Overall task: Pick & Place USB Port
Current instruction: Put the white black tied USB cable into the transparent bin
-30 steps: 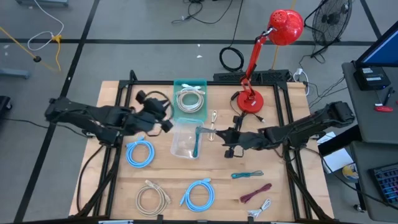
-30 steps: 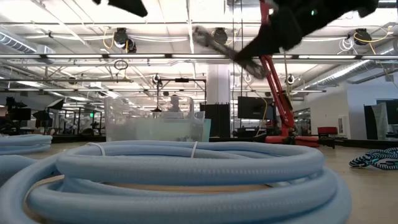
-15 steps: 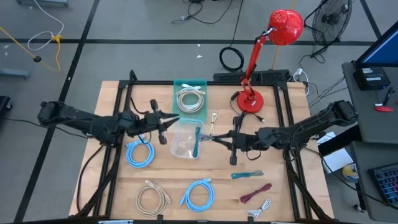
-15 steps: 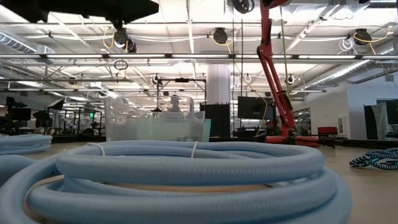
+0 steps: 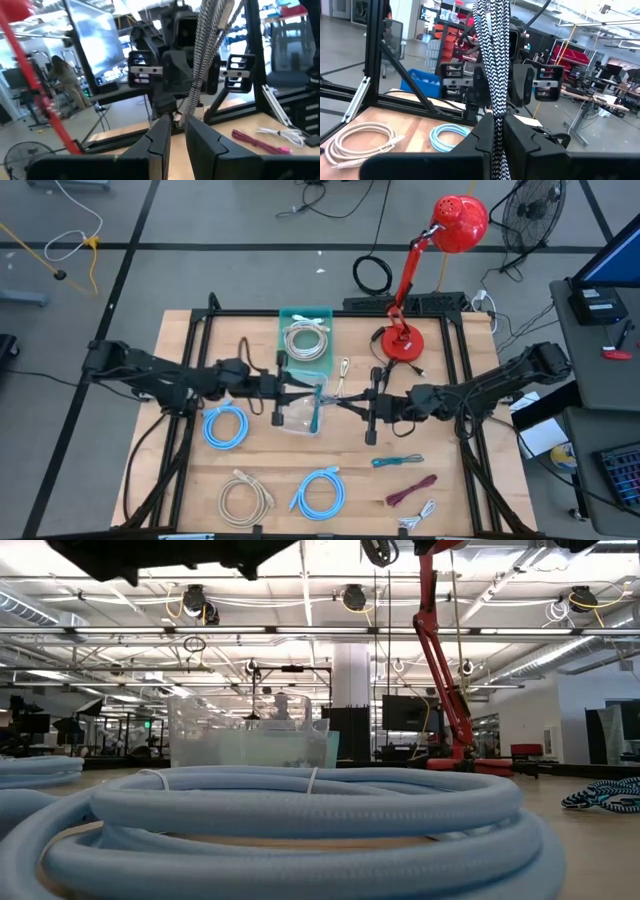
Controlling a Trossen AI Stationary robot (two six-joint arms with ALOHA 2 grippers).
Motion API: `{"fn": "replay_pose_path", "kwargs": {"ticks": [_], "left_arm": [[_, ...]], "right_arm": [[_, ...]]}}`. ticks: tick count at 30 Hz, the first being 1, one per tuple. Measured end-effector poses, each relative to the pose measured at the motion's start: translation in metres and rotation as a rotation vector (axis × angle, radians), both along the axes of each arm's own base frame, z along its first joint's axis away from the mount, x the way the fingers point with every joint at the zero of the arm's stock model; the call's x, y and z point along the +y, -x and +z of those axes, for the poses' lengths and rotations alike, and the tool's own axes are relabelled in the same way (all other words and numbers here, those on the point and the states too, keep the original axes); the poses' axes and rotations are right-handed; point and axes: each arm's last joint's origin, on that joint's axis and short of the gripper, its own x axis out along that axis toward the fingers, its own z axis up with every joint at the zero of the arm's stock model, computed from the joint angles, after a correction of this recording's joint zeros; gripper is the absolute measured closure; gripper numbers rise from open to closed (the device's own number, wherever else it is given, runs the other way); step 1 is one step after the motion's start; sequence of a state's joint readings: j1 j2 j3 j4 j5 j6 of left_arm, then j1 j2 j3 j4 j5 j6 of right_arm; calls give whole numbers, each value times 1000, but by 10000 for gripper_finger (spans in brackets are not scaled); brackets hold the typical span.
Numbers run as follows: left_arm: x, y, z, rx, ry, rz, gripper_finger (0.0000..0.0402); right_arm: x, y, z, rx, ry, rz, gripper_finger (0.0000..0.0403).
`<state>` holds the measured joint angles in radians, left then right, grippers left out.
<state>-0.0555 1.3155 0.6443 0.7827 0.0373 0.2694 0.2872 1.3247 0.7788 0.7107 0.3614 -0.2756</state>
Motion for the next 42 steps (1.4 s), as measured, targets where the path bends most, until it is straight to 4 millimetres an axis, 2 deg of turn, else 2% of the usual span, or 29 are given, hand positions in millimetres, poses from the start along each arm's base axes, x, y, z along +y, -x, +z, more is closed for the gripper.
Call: {"fn": "replay_pose_path", "kwargs": {"ticks": [4,7,15,21,24,30,33,37,42], "left_arm": [[-2,-17,3,1,-20,-21,339],[-2,-22,6,-4,-30,-40,339],[-8,-23,9,-14,-33,-134,338],[-12,-23,8,-9,-28,-123,335],[-11,-23,10,-18,-19,-114,308],[-10,-26,19,-29,6,-74,209],[-10,-28,24,-38,15,-75,181],[-10,-28,23,-23,21,-67,173],[-10,-28,22,-15,35,-69,185]], "right_arm": [[0,0,0,-1,0,0,388],[0,0,0,5,1,1,388],[0,0,-1,7,3,1,388],[0,0,0,4,3,0,387],[0,0,0,4,2,1,387],[0,0,0,4,3,-1,387],[0,0,0,4,3,-1,387],[0,0,0,4,3,-1,387],[0,0,0,4,3,-2,387]]}}
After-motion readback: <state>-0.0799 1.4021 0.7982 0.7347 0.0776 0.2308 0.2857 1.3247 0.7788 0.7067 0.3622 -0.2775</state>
